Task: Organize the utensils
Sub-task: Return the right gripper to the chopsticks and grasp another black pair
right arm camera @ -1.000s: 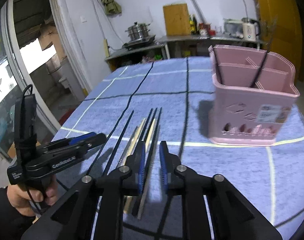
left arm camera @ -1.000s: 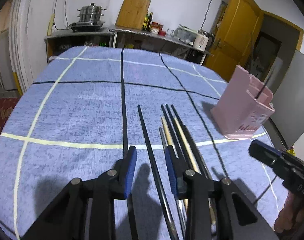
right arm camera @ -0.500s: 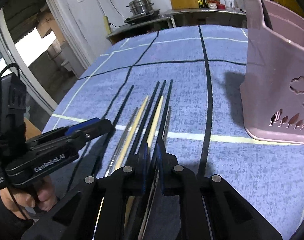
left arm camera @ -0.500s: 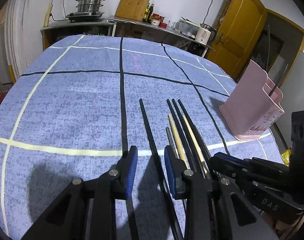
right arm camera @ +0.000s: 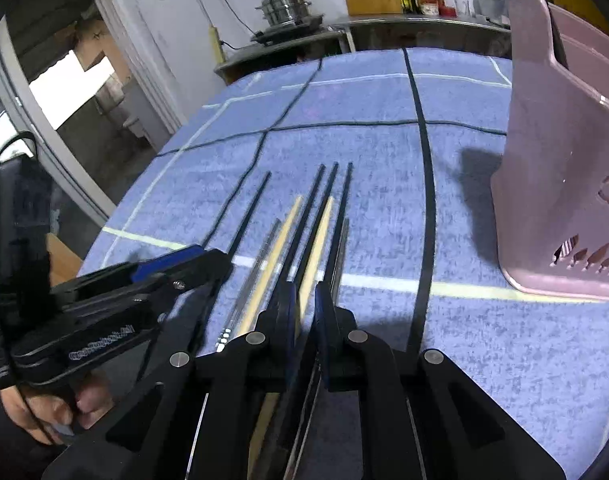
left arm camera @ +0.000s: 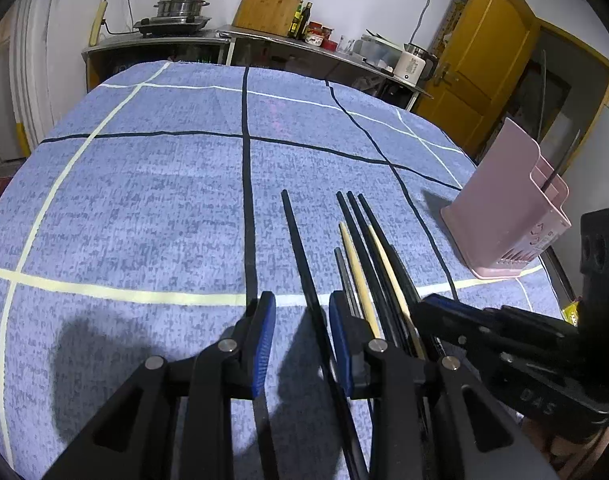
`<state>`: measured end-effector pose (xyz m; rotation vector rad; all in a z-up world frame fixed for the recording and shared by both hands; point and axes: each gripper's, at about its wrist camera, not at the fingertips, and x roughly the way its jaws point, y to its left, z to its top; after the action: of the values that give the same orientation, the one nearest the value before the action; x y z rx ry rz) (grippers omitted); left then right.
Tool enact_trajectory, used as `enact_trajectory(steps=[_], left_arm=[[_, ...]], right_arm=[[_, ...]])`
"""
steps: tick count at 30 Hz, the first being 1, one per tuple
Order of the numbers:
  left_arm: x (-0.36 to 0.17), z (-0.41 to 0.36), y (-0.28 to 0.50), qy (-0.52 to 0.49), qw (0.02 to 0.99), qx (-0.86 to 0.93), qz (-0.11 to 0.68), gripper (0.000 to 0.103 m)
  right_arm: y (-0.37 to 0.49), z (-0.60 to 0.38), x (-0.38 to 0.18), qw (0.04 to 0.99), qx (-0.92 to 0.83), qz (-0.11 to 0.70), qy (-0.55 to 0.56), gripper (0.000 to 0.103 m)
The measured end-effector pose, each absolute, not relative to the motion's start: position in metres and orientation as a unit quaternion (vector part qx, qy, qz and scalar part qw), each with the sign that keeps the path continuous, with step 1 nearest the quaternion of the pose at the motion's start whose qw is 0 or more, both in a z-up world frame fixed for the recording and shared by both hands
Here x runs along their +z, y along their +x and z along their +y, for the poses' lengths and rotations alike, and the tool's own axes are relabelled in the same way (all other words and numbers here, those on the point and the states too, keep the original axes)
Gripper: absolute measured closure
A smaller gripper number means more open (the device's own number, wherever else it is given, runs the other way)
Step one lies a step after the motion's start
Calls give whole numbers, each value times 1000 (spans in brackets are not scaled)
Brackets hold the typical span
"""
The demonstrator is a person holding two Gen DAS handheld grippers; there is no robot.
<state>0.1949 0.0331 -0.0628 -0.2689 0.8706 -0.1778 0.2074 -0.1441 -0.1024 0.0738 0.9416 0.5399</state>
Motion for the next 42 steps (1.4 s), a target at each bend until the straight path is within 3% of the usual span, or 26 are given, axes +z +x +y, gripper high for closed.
enact_trajectory(steps=[17, 27, 42], left_arm=[[-61, 24, 218, -111, 889, -81, 437, 74], [-61, 18, 227, -83, 894, -60, 437, 92], [-54, 23, 227, -91, 893, -70, 436, 98]], right_arm=[[223, -140, -102, 862, 223, 455, 19, 93], [247, -127, -103, 862, 211, 460, 7, 93], [248, -133, -88, 864, 215, 455, 21, 97]])
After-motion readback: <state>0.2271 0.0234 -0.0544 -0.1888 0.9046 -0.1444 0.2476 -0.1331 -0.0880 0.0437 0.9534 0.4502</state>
